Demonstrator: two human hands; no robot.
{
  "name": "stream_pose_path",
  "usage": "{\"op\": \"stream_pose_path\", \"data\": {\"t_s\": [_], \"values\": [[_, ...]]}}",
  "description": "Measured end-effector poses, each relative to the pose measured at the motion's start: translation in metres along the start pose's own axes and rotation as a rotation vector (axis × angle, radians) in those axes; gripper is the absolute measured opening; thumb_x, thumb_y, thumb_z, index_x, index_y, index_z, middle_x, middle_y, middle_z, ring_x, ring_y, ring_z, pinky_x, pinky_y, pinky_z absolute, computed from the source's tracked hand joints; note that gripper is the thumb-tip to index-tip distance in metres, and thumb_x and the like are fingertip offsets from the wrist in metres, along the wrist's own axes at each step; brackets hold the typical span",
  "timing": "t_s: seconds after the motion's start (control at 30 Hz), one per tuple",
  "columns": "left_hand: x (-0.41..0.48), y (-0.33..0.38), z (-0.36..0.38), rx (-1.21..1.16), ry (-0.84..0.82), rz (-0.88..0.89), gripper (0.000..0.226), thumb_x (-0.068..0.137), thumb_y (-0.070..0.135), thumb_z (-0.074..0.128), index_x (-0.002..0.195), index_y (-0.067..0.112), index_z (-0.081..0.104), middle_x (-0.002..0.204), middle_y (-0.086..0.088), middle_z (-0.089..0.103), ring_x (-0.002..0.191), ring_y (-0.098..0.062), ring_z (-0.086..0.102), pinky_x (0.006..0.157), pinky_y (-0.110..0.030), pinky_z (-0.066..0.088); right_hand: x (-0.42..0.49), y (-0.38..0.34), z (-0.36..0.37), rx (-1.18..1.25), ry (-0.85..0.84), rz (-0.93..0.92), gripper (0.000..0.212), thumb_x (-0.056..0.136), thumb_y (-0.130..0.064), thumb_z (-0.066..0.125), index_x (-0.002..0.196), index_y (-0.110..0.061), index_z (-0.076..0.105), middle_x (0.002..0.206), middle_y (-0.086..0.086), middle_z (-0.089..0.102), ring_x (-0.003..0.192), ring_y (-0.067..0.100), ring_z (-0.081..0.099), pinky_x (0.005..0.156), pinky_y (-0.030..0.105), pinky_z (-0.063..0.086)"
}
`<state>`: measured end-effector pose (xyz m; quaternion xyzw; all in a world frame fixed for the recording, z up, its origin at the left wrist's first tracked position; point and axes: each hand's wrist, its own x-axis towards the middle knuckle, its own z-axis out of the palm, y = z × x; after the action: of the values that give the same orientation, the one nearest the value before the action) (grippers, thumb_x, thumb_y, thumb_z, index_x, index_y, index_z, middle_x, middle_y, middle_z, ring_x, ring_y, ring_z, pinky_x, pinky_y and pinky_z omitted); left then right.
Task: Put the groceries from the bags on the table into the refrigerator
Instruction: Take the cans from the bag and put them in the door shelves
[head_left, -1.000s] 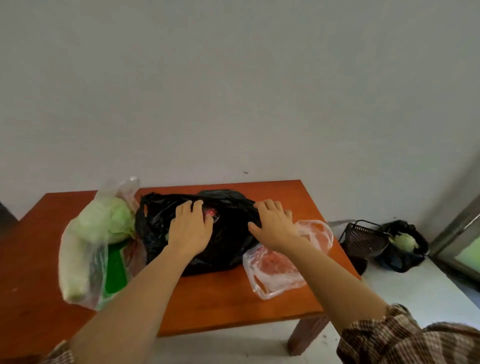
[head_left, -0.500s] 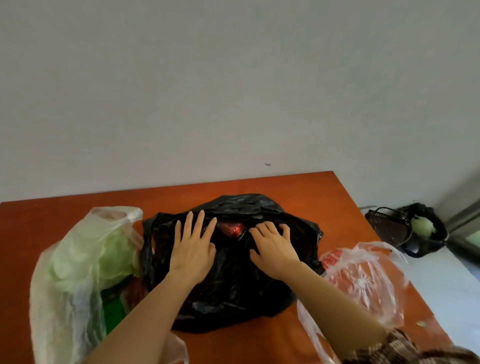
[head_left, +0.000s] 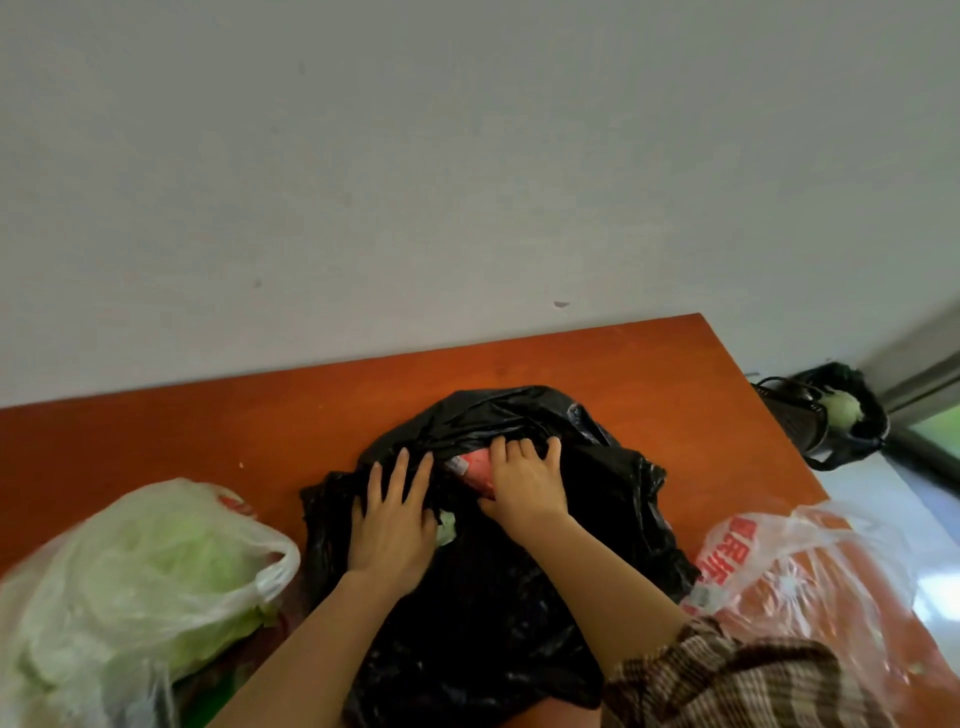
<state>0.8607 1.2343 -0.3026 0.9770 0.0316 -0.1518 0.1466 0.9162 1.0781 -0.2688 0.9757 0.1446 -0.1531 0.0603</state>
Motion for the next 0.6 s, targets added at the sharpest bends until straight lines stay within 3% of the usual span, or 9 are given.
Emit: {"op": "stream_pose_path", "data": {"t_s": [0.17, 0.3, 0.37, 0.43, 0.47, 0.6], "values": [[0.003, -0.006, 0.012, -0.040, -0.040, -0.015, 0.067, 0.099, 0.035, 0.032, 0.151, 0.025, -0.009, 0.159, 0.006, -0.012, 0.146, -0.025, -0.010, 0.115, -0.049, 0.016, 0.004, -0.001, -0.001, 0.109, -0.026, 0.064, 0.085, 0.082, -0.050, 0.063, 0.143, -0.006, 0.023, 0.130, 0.011, 0.052, 0.120, 0.030, 0.050, 0.109, 0.054, 0.020], [0.004, -0.008, 0.013, -0.010, -0.068, -0.003, 0.065, 0.099, 0.037, 0.030, 0.152, 0.025, -0.007, 0.160, 0.006, -0.009, 0.146, -0.026, -0.009, 0.116, -0.049, 0.014, -0.007, 0.008, -0.020, 0.347, -0.112, 0.149, 0.067, 0.077, -0.058, 0.061, 0.119, -0.010, 0.042, 0.106, 0.008, 0.062, 0.094, 0.030, 0.061, 0.075, 0.037, 0.046], [0.006, -0.007, 0.011, -0.016, -0.095, -0.005, 0.064, 0.100, 0.038, 0.029, 0.152, 0.025, -0.006, 0.160, 0.007, -0.009, 0.146, -0.026, -0.010, 0.116, -0.049, 0.014, -0.013, 0.014, -0.030, 0.516, -0.178, 0.211, 0.053, 0.077, -0.058, 0.061, 0.096, -0.010, 0.052, 0.088, 0.005, 0.058, 0.077, 0.025, 0.057, 0.064, 0.033, 0.044], [0.007, -0.008, 0.008, -0.036, -0.116, -0.005, 0.062, 0.100, 0.038, 0.029, 0.152, 0.026, -0.004, 0.160, 0.006, -0.008, 0.146, -0.026, -0.010, 0.116, -0.050, 0.016, -0.021, 0.022, -0.036, 0.732, -0.218, 0.277, 0.048, 0.079, -0.056, 0.062, 0.068, -0.012, 0.044, 0.066, 0.002, 0.047, 0.057, 0.020, 0.046, 0.054, 0.031, 0.036], [0.007, -0.008, 0.006, -0.048, -0.118, -0.002, 0.062, 0.100, 0.037, 0.029, 0.152, 0.026, -0.003, 0.160, 0.006, -0.008, 0.146, -0.026, -0.009, 0.116, -0.050, 0.017, -0.026, 0.026, -0.039, 0.824, -0.237, 0.300, 0.050, 0.080, -0.054, 0.063, 0.064, -0.012, 0.040, 0.062, 0.002, 0.043, 0.053, 0.019, 0.041, 0.051, 0.030, 0.034], [0.000, -0.001, -0.007, -0.078, -0.077, 0.000, 0.061, 0.101, 0.039, 0.030, 0.153, 0.023, 0.002, 0.161, 0.002, -0.002, 0.146, -0.028, -0.006, 0.117, -0.048, 0.015, -0.063, 0.044, -0.050, 1.163, -0.277, 0.407, 0.047, 0.078, -0.050, 0.065, 0.075, -0.005, 0.055, 0.067, 0.007, 0.057, 0.054, 0.021, 0.054, 0.048, 0.026, 0.043]]}}
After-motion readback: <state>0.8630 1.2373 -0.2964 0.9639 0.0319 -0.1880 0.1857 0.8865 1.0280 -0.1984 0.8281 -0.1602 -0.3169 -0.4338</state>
